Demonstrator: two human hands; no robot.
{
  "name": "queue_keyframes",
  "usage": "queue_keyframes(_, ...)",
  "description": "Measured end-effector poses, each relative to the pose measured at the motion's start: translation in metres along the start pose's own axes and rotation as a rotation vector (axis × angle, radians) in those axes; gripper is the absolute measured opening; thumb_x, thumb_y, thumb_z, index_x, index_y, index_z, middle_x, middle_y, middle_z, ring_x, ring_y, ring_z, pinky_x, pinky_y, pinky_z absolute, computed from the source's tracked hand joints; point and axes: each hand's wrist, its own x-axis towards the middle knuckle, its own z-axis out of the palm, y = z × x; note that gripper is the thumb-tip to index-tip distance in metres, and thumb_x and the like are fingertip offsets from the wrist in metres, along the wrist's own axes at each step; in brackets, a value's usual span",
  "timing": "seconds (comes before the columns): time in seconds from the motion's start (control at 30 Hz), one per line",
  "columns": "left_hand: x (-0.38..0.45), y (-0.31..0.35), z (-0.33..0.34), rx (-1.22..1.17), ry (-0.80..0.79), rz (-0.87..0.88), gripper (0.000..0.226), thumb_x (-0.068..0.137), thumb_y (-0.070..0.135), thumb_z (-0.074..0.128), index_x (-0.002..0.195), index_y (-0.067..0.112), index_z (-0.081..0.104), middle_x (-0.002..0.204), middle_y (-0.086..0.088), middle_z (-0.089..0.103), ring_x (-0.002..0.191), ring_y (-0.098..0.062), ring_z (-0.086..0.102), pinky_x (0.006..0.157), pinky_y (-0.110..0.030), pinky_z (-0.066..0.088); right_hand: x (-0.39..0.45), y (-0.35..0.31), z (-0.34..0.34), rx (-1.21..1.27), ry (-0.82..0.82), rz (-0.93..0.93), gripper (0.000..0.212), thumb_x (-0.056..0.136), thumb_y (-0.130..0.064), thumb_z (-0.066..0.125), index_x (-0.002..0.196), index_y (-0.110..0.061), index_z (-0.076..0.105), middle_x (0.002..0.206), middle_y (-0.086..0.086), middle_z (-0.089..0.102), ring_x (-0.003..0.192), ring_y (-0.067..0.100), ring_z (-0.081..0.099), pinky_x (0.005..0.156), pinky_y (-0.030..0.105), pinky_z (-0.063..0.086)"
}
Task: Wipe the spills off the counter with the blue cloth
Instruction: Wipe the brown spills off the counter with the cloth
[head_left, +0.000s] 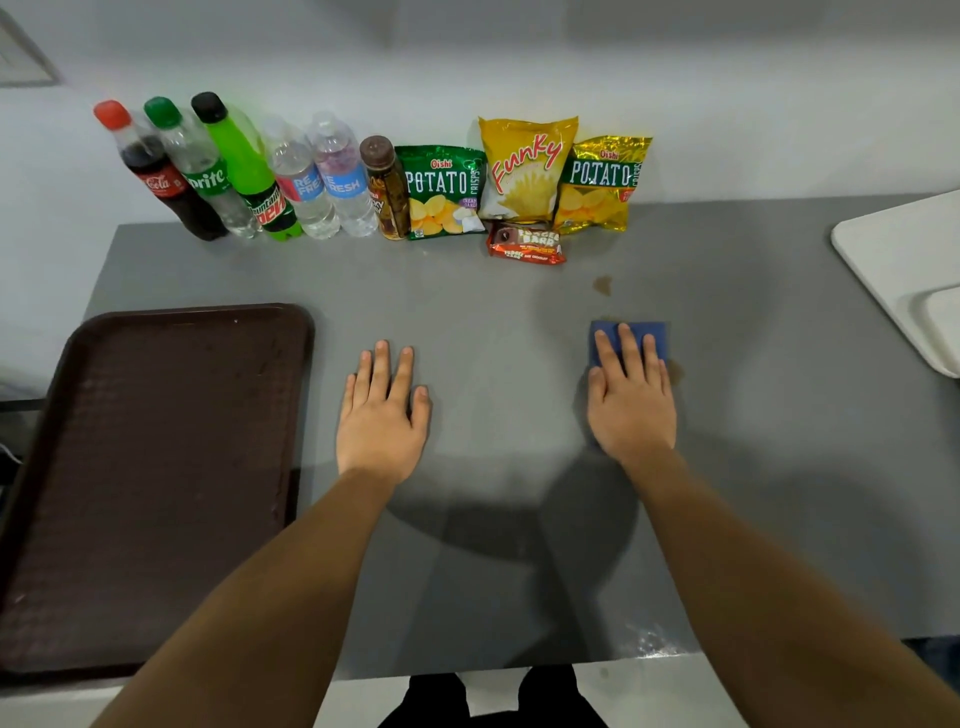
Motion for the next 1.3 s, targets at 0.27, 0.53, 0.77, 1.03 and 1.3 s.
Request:
queue_keyframes(0.27,0.001,0.0,0.002,-0.006,-0.001,-0.002,0.062,0.105,0.054,0.017,0.164,0.034,0.013,0.173,0.0,0.005,0.159,-0.02,-0.002,0.128,-0.039,-0.001,-0.035,0.031,-0.008,0.022,0.071,0.19,0.056,0.108,-0.038,0.032,0.162,-0.027,0.022,0.172,0.001,0.014,0.159,0.03,0.007,0.128,0.046,0.01)
queue_keyframes(0.53,0.001,0.0,0.003,-0.017,0.002,-0.007,0.061,0.106,0.054,0.018,0.164,0.035,0.013,0.173,0.001,0.004,0.159,-0.019,-0.003,0.129,-0.04,0.0,-0.068,-0.033,0.009,0.014,0.071,0.104,0.059,0.104,-0.039,0.034,0.16,-0.023,0.03,0.169,0.005,0.024,0.157,0.036,0.018,0.126,0.048,0.016)
queue_keyframes(0.77,0.002,-0.003,0.006,-0.006,0.019,-0.003,0.061,0.106,0.053,0.019,0.164,0.035,0.013,0.173,0.001,0.005,0.159,-0.019,-0.002,0.129,-0.04,0.001,0.029,-0.029,0.0,0.008,-0.035,-0.019,0.058,0.107,-0.043,0.021,0.163,-0.031,0.012,0.173,-0.003,0.008,0.159,0.027,0.001,0.129,0.043,0.003)
queue_keyframes(1.03,0.003,-0.004,0.007,-0.009,0.03,-0.005,0.061,0.106,0.052,0.023,0.164,0.034,0.016,0.172,0.0,0.008,0.159,-0.019,0.0,0.129,-0.04,0.003,0.023,-0.01,-0.003,0.059,0.009,0.212,0.058,0.108,-0.042,0.017,0.164,-0.03,0.008,0.173,-0.002,0.001,0.159,0.026,-0.005,0.129,0.043,0.0)
queue_keyframes(1.3,0.002,-0.002,0.006,0.002,0.037,-0.003,0.062,0.105,0.052,0.024,0.164,0.034,0.016,0.172,0.0,0.008,0.159,-0.019,0.001,0.128,-0.036,-0.002,0.011,-0.066,0.012,0.024,-0.009,0.084,0.059,0.108,-0.041,0.019,0.164,-0.027,0.01,0.173,-0.001,0.005,0.159,0.029,-0.003,0.128,0.043,0.0)
